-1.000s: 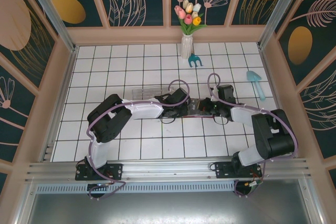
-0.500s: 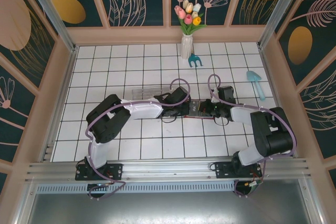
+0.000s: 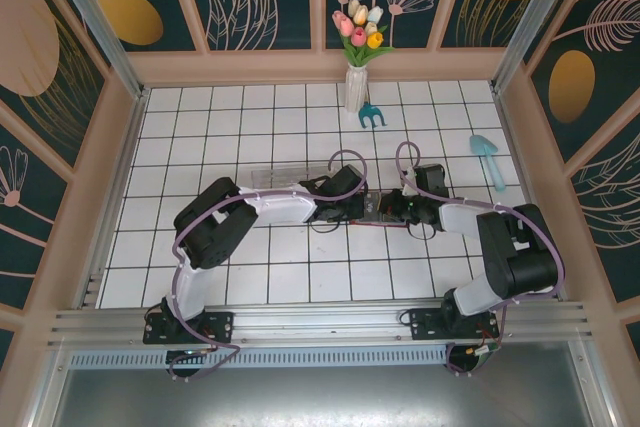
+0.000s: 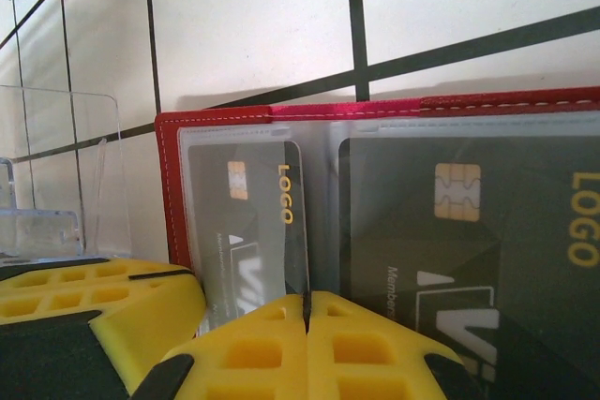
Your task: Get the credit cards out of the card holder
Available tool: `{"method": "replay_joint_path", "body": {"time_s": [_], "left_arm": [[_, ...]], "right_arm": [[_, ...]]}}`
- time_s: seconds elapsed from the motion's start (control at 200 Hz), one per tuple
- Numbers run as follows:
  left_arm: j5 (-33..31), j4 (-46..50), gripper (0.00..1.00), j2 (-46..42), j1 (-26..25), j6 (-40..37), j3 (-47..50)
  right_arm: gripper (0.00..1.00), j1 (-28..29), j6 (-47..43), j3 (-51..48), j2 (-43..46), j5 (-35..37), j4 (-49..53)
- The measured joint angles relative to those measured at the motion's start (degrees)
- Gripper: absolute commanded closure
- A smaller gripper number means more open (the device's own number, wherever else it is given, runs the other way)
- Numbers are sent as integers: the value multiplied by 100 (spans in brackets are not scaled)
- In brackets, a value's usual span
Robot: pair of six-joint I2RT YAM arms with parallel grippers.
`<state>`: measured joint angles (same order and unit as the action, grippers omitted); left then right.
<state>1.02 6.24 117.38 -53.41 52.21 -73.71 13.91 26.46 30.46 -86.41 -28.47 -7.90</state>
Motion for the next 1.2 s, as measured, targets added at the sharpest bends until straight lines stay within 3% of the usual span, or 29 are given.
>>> {"method": "replay_joint_path", "body": {"time_s": [0.646,0.776,1.201], "left_arm": [[-22,0,100,0,0,17,9],[-20,-2,100,0,0,17,9],[-17,-2,100,0,0,17,11]], "right_arm": [[100,-219,-7,0,271,101,236],[77,-225,-42,0,278,-35,232],[76,-192,-44,2,-55,-308,24]]}}
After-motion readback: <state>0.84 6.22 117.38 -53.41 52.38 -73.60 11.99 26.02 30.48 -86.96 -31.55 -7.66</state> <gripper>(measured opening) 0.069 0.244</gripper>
